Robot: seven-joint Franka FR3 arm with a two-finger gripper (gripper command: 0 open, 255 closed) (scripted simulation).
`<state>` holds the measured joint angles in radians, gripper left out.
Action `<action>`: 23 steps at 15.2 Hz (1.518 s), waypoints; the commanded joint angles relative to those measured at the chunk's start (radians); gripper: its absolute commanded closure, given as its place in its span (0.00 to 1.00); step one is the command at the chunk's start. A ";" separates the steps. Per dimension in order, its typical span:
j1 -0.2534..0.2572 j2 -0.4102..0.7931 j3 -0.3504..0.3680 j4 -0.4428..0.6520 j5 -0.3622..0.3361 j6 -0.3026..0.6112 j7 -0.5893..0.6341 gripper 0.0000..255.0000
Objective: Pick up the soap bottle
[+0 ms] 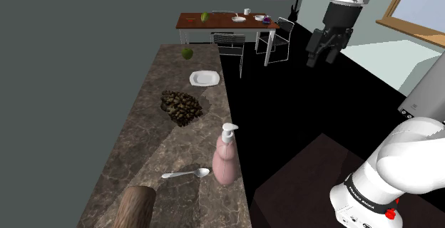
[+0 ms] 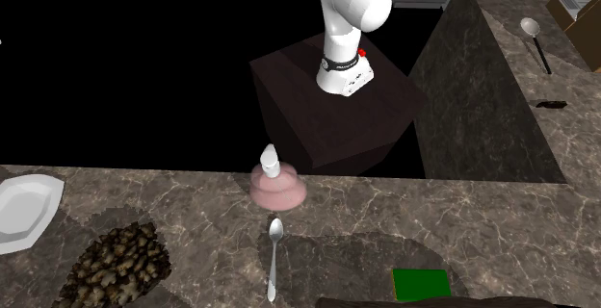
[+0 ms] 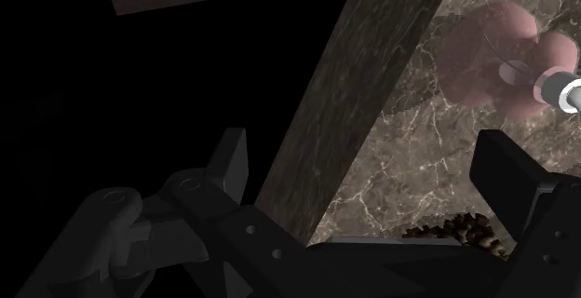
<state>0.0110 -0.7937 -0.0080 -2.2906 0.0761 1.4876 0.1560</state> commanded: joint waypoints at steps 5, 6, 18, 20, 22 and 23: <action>0.005 0.079 0.063 -0.036 0.053 0.074 0.098 0.00; 0.006 0.102 0.079 -0.042 0.065 0.093 0.121 0.00; 0.028 0.462 0.240 -0.024 0.185 0.328 0.388 0.00; 0.033 0.534 0.262 -0.004 0.197 0.365 0.430 0.00; 0.038 0.609 0.280 0.019 0.206 0.401 0.471 0.00; 0.041 0.648 0.289 0.033 0.209 0.418 0.492 0.00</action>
<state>0.0490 -0.1851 0.2717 -2.2694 0.2809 1.8855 0.6264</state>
